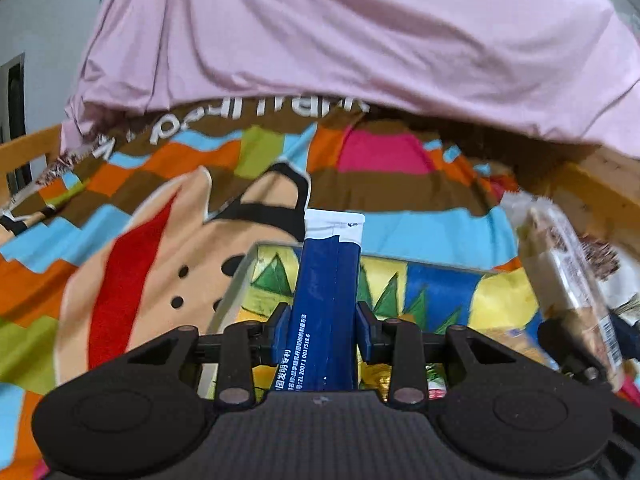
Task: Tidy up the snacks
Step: 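Lower the blue tube with left tool while right tool lowers brown bar into tray, then open both tools to drop the blue tube and brown bar into tray, then lift both tools away from the tray toward the orange candy and green stick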
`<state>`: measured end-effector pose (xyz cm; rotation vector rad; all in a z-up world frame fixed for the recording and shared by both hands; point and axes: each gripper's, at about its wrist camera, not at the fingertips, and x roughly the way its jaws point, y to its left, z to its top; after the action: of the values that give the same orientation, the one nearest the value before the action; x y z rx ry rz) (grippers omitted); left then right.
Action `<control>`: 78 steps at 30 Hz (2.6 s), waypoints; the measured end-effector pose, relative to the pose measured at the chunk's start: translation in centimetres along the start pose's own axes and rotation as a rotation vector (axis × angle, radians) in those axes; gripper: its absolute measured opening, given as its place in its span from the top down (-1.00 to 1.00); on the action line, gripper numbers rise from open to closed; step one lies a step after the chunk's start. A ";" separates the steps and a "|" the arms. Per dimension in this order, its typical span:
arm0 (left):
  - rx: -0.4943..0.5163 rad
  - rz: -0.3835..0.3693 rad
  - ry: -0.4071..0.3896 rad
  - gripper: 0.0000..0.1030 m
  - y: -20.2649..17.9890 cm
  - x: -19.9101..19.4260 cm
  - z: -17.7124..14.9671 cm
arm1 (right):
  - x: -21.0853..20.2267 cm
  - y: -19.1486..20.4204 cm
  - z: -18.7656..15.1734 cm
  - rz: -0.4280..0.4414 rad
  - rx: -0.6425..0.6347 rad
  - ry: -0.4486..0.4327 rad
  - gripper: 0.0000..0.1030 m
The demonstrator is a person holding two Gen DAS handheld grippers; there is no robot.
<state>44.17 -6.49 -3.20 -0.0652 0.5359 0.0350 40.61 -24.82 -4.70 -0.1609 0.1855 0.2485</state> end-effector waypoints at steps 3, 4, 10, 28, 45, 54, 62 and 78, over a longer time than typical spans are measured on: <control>0.011 0.006 0.028 0.28 -0.3 2.0 -0.8 | 1.3 0.0 -0.8 0.018 0.019 0.025 0.23; 0.015 0.007 0.035 0.28 -0.4 2.5 -1.1 | 1.7 0.0 -1.0 0.021 0.023 0.035 0.23; 0.016 0.015 0.084 0.28 -0.9 5.0 -2.5 | 3.8 0.2 -2.3 0.052 0.036 0.137 0.23; -0.021 0.006 0.126 0.15 -1.1 6.1 -4.0 | 4.2 0.2 -2.7 0.061 0.056 0.161 -0.10; -0.184 -0.031 -0.012 -0.76 2.0 -2.0 -2.4 | -3.7 -1.0 2.9 -0.001 0.089 0.000 -0.83; -0.201 -0.039 -0.130 -0.99 3.9 -10.0 -1.6 | -10.8 0.0 7.1 -0.019 0.097 -0.089 -0.98; -0.190 -0.034 -0.192 -0.99 5.9 -16.8 -2.7 | -17.0 1.8 8.9 -0.010 0.095 -0.142 -0.99; -0.064 -0.025 -0.223 -0.99 7.8 -26.6 -7.4 | -26.7 5.6 4.6 -0.036 0.001 -0.069 -0.99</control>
<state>17.16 0.28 3.62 -0.1290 0.3113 0.0344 14.51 -24.73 4.40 -0.1546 0.1138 0.2183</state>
